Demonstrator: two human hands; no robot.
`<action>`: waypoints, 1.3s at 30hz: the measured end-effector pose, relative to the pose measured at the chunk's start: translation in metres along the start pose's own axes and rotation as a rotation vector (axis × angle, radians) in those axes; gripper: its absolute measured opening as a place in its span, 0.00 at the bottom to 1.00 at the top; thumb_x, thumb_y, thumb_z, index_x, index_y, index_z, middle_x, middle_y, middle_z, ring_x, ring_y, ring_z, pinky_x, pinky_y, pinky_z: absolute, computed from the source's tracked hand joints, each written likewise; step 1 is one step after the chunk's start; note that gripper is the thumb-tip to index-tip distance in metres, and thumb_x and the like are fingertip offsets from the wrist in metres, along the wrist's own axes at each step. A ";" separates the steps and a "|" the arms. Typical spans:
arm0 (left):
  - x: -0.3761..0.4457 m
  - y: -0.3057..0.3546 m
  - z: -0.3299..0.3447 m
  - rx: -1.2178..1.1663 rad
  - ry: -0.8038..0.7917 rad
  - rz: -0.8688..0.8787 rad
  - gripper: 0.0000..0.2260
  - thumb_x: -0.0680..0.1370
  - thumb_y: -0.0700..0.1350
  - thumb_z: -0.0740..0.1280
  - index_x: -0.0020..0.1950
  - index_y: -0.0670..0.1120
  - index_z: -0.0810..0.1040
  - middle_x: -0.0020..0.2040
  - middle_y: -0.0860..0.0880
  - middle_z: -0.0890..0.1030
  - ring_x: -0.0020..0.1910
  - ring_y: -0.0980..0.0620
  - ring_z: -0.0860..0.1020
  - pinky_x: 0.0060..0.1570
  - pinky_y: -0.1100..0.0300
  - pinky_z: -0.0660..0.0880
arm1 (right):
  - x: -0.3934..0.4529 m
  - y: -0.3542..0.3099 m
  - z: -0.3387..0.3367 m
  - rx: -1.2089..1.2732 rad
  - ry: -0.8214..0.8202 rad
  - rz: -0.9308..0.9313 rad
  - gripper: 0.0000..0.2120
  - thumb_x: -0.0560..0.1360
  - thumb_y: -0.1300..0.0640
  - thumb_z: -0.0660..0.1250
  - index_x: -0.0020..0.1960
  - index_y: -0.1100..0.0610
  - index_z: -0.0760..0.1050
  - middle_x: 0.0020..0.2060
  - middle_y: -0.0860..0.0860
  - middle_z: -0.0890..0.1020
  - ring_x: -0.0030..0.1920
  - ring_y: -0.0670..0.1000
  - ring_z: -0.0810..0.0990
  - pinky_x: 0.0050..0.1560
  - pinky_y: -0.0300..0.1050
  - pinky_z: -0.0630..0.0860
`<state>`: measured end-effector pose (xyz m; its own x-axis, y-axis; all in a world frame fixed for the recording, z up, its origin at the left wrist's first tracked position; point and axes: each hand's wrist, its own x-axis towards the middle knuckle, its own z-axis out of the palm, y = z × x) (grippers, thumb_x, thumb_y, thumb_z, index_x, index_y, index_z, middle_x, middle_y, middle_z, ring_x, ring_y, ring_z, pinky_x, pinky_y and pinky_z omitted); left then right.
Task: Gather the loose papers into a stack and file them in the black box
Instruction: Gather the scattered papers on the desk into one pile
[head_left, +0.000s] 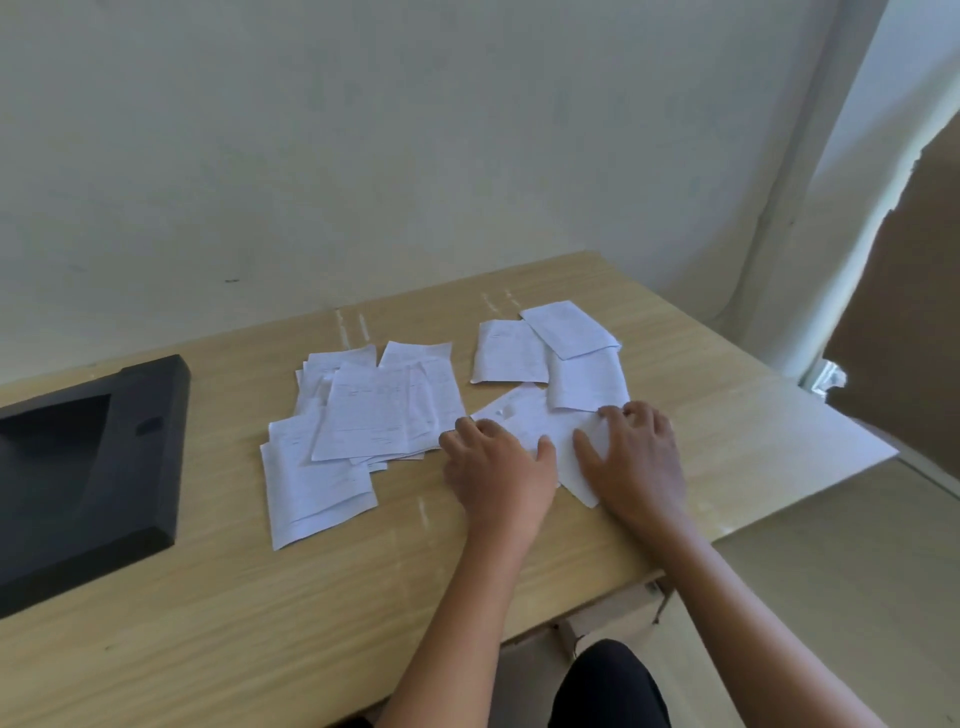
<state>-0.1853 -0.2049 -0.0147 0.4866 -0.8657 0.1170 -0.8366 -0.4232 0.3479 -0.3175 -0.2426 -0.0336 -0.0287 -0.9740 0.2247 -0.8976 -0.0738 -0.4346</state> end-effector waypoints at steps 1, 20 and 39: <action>0.001 0.005 0.002 0.006 -0.003 -0.005 0.35 0.77 0.66 0.59 0.69 0.38 0.71 0.64 0.43 0.71 0.63 0.41 0.67 0.57 0.49 0.72 | 0.001 0.000 0.001 0.005 0.008 -0.006 0.23 0.75 0.41 0.62 0.63 0.54 0.75 0.63 0.56 0.74 0.67 0.59 0.68 0.69 0.56 0.67; 0.036 0.002 0.019 -0.067 0.060 0.162 0.34 0.76 0.70 0.59 0.76 0.51 0.67 0.69 0.48 0.72 0.64 0.44 0.68 0.58 0.48 0.71 | 0.036 0.032 -0.004 0.147 0.044 -0.113 0.09 0.77 0.53 0.64 0.53 0.54 0.81 0.67 0.52 0.77 0.69 0.55 0.70 0.63 0.52 0.73; 0.156 0.016 0.009 -0.130 -0.065 -0.037 0.12 0.79 0.46 0.70 0.55 0.38 0.78 0.55 0.40 0.82 0.55 0.42 0.81 0.45 0.57 0.71 | 0.045 0.030 0.008 0.145 -0.013 -0.032 0.26 0.79 0.42 0.60 0.73 0.51 0.69 0.71 0.50 0.70 0.76 0.54 0.60 0.72 0.54 0.66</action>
<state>-0.1247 -0.3490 0.0004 0.4959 -0.8673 0.0431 -0.7766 -0.4207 0.4689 -0.3420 -0.2904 -0.0439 0.0053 -0.9733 0.2296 -0.8251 -0.1340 -0.5489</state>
